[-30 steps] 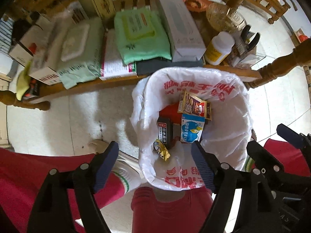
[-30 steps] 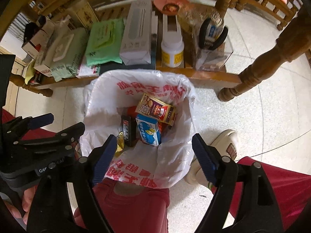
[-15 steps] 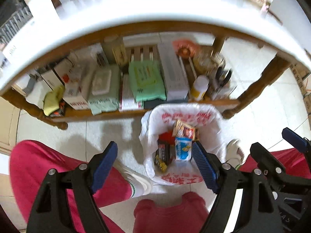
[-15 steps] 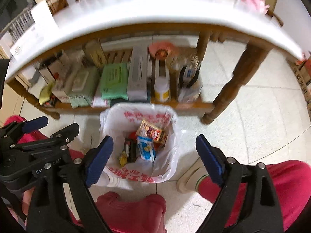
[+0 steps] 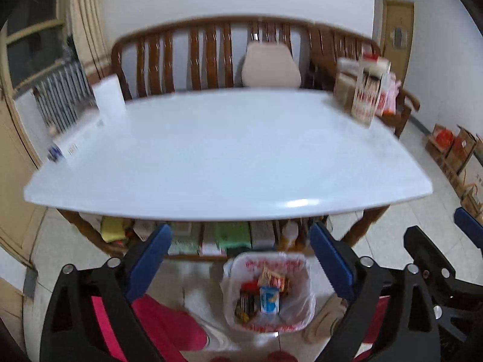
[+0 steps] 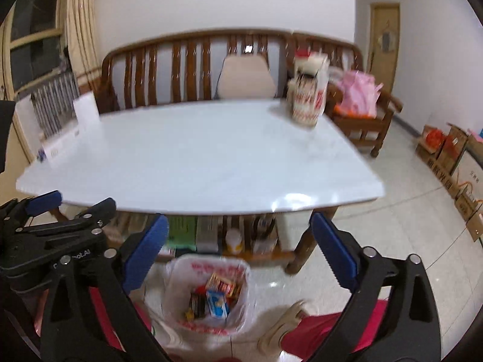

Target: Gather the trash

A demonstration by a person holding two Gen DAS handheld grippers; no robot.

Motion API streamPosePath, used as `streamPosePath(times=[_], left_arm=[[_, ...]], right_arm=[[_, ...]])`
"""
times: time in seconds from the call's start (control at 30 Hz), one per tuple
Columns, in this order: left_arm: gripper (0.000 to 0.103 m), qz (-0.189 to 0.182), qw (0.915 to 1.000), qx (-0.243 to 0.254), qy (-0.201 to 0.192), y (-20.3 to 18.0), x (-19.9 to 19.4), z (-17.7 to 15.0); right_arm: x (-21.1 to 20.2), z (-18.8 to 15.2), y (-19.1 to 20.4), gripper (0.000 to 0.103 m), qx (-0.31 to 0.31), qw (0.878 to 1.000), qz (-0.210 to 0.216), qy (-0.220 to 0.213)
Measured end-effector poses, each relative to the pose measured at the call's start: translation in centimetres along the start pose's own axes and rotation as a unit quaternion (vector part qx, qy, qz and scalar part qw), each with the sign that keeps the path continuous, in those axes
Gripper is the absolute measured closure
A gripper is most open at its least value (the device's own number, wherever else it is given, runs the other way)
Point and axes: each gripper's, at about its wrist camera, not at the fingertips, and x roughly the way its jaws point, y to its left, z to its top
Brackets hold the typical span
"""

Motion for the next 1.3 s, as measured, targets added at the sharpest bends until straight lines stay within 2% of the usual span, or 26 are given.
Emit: streamPosePath(times=[0.17,0.33,0.7,1.3], left_arm=[[0.008,0.01,0.9986,-0.003,-0.052,0.1,-4.1,1.7],[0.008,0.022,0.9959,-0.009,-0.087,0.3,-7.0,2.6],[0.008,0.053,0.9873,-0.008,-0.15,0.8,-12.5,3.2],[0.008,0.041,0.9891,-0.014,-0.14,1.3,-13.1,3.3]], right_arm=[[-3.8,2.0,0.0,0.007,-0.002,0.999,-0.003,-0.048],[-6.9,3.1,0.5,0.007,-0.013,0.996,-0.015,-0.088],[-10.5,3.9,0.7,0.007,-0.007,0.992,-0.018,-0.127],[-11.6,3.9,0.8,0.007,-0.006,0.991,-0.027,-0.131]])
